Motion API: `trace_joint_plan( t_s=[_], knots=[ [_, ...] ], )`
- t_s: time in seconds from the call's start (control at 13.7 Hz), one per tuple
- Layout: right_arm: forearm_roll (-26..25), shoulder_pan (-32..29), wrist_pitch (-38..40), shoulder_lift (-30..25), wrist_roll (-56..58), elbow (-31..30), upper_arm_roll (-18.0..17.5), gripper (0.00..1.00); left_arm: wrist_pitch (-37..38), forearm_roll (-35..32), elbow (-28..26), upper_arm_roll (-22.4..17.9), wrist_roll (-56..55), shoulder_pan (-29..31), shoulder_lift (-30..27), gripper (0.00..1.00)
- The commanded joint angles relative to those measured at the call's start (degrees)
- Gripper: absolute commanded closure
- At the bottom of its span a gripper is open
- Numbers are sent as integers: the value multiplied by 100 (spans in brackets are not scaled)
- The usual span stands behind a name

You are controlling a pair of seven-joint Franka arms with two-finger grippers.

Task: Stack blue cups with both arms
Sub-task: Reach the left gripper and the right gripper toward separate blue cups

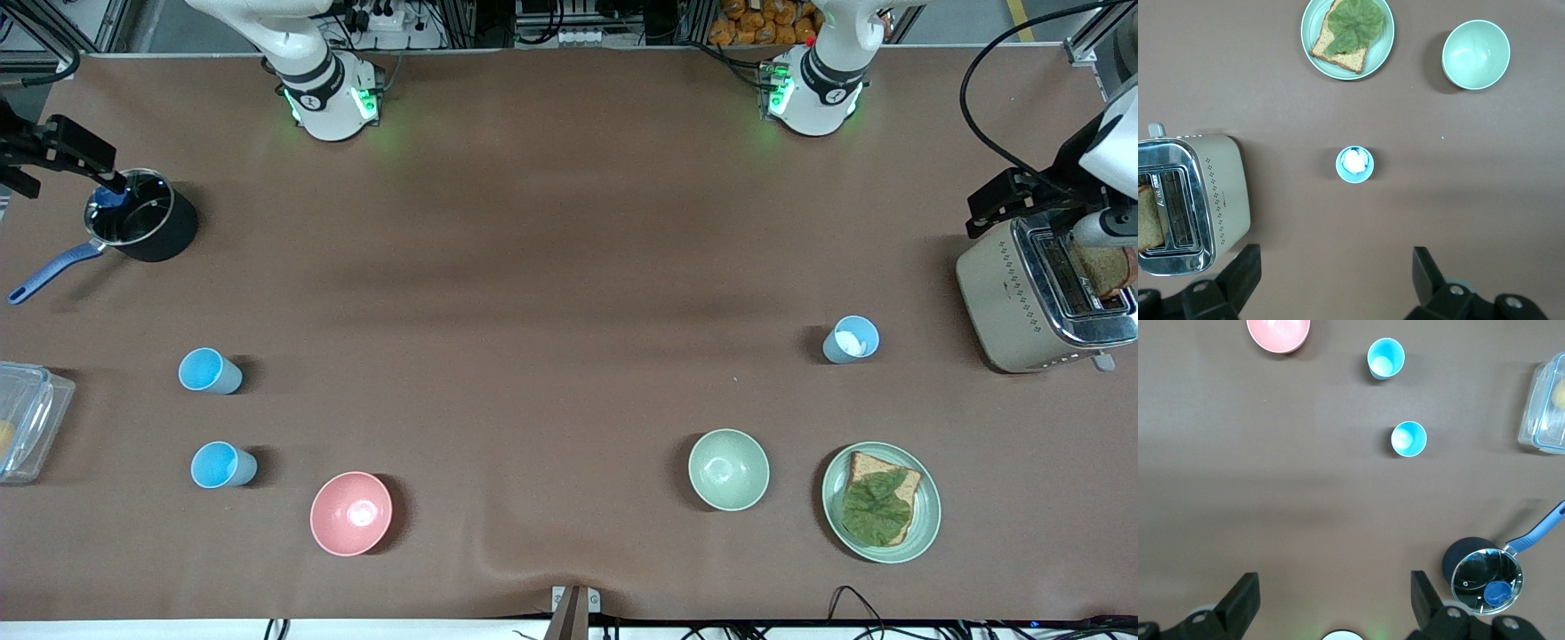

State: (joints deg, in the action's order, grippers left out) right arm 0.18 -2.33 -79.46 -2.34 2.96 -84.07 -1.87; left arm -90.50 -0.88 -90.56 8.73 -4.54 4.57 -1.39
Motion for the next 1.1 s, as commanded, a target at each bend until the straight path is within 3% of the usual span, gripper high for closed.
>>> trace_joint_plan(
  t_s=[0.0, 0.44, 0.66, 0.73, 1.02],
  knots=[
    [-62, -49, 45, -3, 12, 13, -50, 0, 155, -44, 91, -11, 67, 8, 24, 0],
    [35, -40, -34, 137, 12, 92, -50, 0, -133, -211, -6, -29, 85, 175, 1165, 0],
    [53, 126, -52, 609, 12, 14, -76, 0, -1632, -202, -1188, -29, 76, 175, 1281, 0],
    [35, 240, 78, 1290, 3, -30, -68, 0, -2160, -202, -1610, -29, 76, 236, 1273, 0],
    [-52, -136, 282, 1876, 152, 163, -32, 0, -3611, -211, -2859, -29, 85, 386, 1299, 0]
  ],
)
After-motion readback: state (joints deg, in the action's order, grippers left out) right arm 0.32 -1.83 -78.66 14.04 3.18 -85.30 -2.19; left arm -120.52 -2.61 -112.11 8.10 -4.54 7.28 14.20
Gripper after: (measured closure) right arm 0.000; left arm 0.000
